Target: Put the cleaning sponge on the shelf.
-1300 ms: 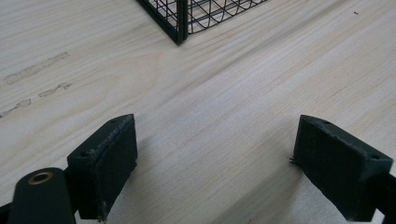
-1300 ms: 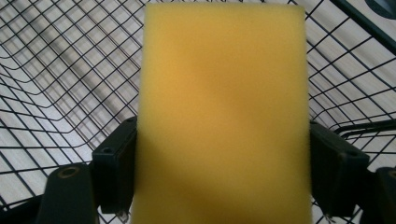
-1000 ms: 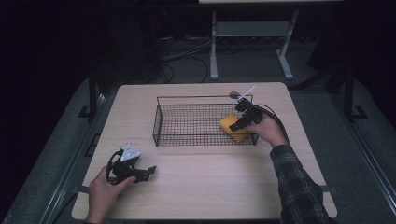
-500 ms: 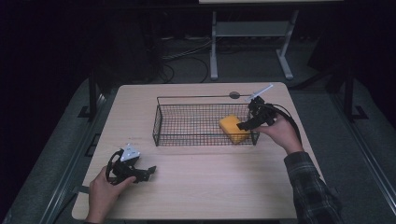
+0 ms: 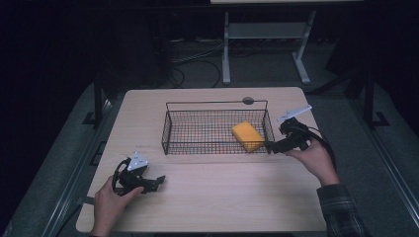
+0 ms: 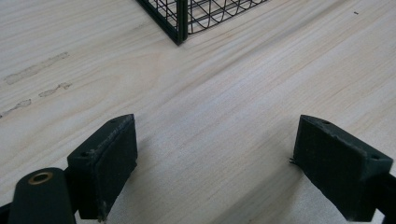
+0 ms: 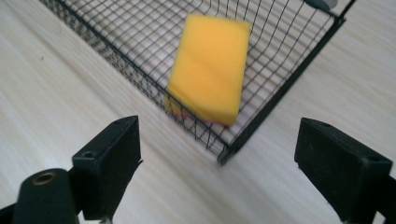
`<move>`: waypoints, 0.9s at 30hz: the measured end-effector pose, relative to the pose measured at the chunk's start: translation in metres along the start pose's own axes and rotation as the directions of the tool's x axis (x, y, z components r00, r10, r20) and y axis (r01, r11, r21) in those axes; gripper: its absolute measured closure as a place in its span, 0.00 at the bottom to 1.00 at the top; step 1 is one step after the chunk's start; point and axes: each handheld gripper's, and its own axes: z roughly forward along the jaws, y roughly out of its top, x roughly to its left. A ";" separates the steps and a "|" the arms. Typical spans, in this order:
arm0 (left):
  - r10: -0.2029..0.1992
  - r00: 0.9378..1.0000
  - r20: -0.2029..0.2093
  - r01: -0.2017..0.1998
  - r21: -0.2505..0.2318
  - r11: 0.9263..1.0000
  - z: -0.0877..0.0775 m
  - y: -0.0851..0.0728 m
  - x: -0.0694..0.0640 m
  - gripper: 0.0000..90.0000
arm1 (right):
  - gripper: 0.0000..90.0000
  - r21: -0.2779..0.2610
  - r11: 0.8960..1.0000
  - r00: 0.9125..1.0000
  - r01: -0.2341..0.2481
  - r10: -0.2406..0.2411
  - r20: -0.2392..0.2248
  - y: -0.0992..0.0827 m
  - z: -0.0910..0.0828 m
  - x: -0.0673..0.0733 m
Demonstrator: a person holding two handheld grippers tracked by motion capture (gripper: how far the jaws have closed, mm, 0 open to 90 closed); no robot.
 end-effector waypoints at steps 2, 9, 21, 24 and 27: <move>0.001 1.000 0.000 -0.001 -0.001 1.000 0.000 0.000 0.000 0.14 | 0.15 -0.010 1.000 1.000 0.000 0.000 0.002 -0.013 -0.004 0.005; -0.001 1.000 0.000 0.001 -0.004 1.000 0.000 0.000 0.000 0.14 | 0.14 -0.035 0.999 1.000 -0.010 0.010 0.004 -0.044 -0.007 0.019; -0.002 1.000 0.000 0.002 -0.004 1.000 0.000 0.000 0.000 0.14 | 0.05 -0.056 0.997 0.998 -0.052 0.054 0.036 -0.091 0.004 0.025; -0.001 1.000 0.000 0.001 -0.003 1.000 0.000 0.000 0.000 0.14 | 0.05 -0.068 0.996 0.997 -0.064 0.067 0.048 -0.102 0.006 0.025; 0.000 1.000 0.000 0.000 -0.003 1.000 0.000 0.000 0.000 0.14 | 0.05 -0.065 0.995 0.996 -0.073 0.077 0.053 -0.112 0.008 0.025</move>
